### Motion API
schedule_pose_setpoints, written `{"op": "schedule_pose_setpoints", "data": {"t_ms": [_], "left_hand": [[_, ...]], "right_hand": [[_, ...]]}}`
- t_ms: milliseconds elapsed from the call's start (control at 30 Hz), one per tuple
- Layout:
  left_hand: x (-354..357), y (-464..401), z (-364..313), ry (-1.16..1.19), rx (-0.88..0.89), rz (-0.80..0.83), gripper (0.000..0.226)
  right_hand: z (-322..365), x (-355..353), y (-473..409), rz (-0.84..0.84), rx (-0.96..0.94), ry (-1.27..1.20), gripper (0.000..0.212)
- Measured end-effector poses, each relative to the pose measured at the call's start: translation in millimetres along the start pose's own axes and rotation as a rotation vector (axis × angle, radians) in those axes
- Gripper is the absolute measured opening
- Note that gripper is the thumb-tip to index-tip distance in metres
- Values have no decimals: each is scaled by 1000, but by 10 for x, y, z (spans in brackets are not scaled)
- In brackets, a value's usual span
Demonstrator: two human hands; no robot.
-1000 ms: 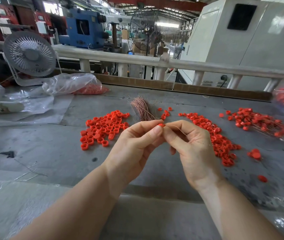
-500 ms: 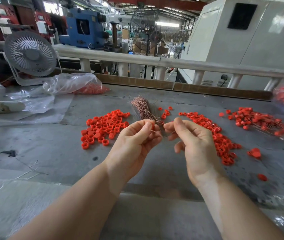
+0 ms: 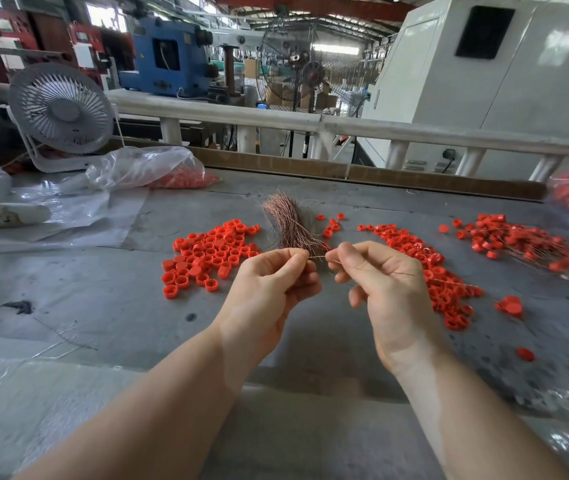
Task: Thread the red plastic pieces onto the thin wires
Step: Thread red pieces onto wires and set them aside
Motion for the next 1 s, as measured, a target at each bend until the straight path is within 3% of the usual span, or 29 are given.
{"op": "schedule_pose_setpoints", "data": {"t_ms": [467, 700, 1000], "left_hand": [[-39, 8, -17, -87, 30, 30, 19], [-150, -43, 45, -113, 54, -112, 12], [-191, -63, 103, -179, 30, -102, 11]], "right_hand": [[-101, -37, -35, -35, 11, 183, 11], [-163, -105, -70, -107, 26, 297, 20], [-204, -57, -66, -67, 25, 531, 18]]}}
Point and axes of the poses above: each hand's wrist, its own y-axis away from the middle knuckle, its own x-axis out of the palm, z = x × y, the point moved 4 cm from there along -y, towards the middle knuckle, and after that the axes turned 6 degrees about x, right-handed, at the moved point
